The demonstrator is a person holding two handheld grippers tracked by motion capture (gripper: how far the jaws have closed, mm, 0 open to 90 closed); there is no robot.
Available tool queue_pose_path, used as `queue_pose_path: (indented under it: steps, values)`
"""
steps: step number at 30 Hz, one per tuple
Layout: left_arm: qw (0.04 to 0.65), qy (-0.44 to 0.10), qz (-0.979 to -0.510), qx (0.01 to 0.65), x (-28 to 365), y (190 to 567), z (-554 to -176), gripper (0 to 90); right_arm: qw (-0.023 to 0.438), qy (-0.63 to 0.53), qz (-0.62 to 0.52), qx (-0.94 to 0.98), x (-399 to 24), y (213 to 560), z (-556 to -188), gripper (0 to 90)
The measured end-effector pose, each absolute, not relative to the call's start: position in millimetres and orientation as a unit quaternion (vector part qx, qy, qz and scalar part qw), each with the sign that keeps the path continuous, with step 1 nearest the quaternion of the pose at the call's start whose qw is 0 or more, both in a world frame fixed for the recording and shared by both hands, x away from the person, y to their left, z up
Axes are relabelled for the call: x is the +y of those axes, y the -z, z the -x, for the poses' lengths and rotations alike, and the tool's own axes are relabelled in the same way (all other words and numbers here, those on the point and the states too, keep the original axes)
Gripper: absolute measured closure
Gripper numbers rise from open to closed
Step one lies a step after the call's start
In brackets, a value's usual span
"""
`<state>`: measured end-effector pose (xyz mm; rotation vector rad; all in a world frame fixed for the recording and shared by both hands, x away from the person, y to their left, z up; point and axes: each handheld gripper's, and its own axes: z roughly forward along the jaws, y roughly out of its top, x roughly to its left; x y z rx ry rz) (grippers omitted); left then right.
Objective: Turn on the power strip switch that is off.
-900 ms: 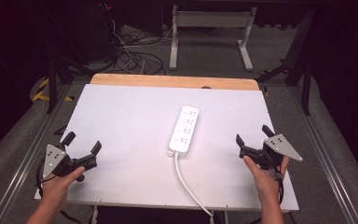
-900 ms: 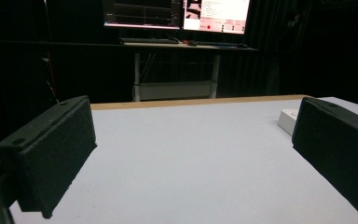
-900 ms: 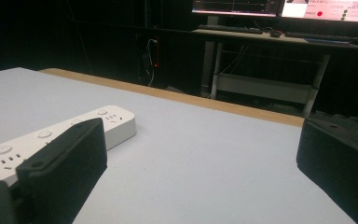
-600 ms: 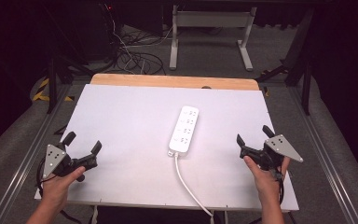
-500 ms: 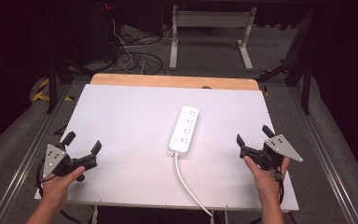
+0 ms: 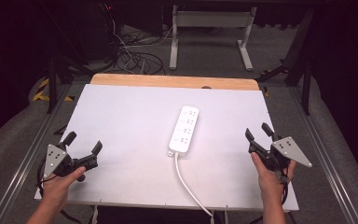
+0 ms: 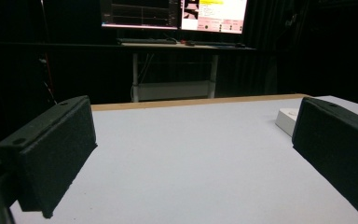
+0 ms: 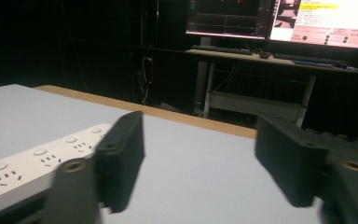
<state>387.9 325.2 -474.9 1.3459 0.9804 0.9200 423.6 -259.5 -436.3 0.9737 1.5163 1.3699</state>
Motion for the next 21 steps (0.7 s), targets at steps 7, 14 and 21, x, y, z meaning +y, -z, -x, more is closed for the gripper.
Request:
queue_pose_path:
  steps: [7,14,21]
  values:
    - [0.581,-0.392,-0.577,0.419,324.9,475.0,-388.1,0.4,0.382,-0.593,-0.411,0.577,-262.8,411.6,-413.2,86.0]
    - [0.582,-0.391,-0.578,0.417,324.2,475.4,-388.4,0.6,0.335,-0.626,-0.419,0.566,-261.8,387.5,-408.1,90.0]
    - [0.580,-0.392,-0.581,0.416,323.6,475.6,-388.3,0.7,0.319,-0.585,-0.379,0.642,-223.7,374.5,-417.0,90.0]
